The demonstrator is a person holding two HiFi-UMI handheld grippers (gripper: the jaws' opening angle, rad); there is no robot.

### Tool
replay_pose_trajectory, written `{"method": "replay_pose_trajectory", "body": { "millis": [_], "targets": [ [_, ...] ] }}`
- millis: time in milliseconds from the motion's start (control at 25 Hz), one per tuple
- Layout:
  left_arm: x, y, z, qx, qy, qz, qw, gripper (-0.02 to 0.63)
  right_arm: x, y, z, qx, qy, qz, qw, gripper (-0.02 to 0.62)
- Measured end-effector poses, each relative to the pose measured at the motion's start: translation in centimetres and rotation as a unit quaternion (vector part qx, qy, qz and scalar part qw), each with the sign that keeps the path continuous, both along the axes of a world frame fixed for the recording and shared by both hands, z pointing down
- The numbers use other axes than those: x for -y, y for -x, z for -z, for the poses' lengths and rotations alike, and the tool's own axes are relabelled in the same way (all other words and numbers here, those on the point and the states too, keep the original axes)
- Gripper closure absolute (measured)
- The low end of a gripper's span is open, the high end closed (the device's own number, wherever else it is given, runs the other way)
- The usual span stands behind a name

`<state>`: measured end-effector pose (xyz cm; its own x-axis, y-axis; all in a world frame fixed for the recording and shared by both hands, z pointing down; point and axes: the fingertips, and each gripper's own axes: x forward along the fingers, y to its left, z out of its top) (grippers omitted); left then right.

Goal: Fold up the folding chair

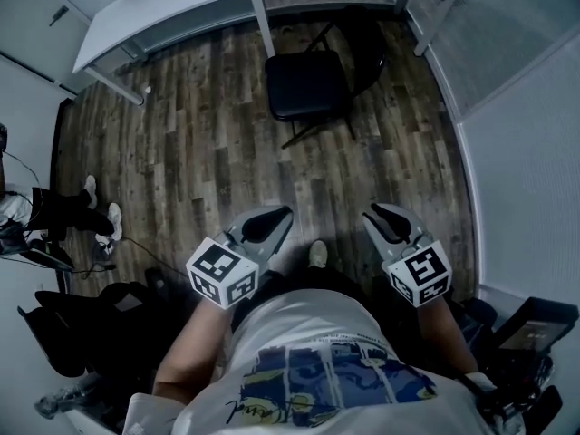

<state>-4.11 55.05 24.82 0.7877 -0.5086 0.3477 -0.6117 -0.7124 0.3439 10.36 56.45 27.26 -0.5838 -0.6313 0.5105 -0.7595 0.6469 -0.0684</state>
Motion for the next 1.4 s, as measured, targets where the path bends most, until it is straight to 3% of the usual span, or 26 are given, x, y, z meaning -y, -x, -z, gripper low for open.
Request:
{"method": "replay_pose_trajectory", "body": {
  "millis": [280, 480, 760, 1400],
  "targets": [
    [3.2, -1.9, -0.2, 0.016, 0.002, 0.000, 0.9999, 0.572, 3.1, -3.0, -1.3, 0.013, 0.002, -0.023, 1.000, 0.520],
    [5.0, -2.2, -1.0, 0.024, 0.008, -0.003, 0.9997, 0.565, 4.2, -2.8, -2.2, 0.033, 0.017, -0.036, 0.999, 0.520],
    [8.8, -3.0, -2.1, 0.006, 0.016, -0.022, 0.9996, 0.527, 7.0, -4.0, -1.7, 0.006, 0.020, -0.061, 0.998, 0.509],
    [19.7, 3.1, -3.0, -0.010, 0.018, -0.027, 0.9994, 0.503, 18.6, 1.6, -0.9, -0.024, 0.021, -0.062, 0.998, 0.500]
  ]
}}
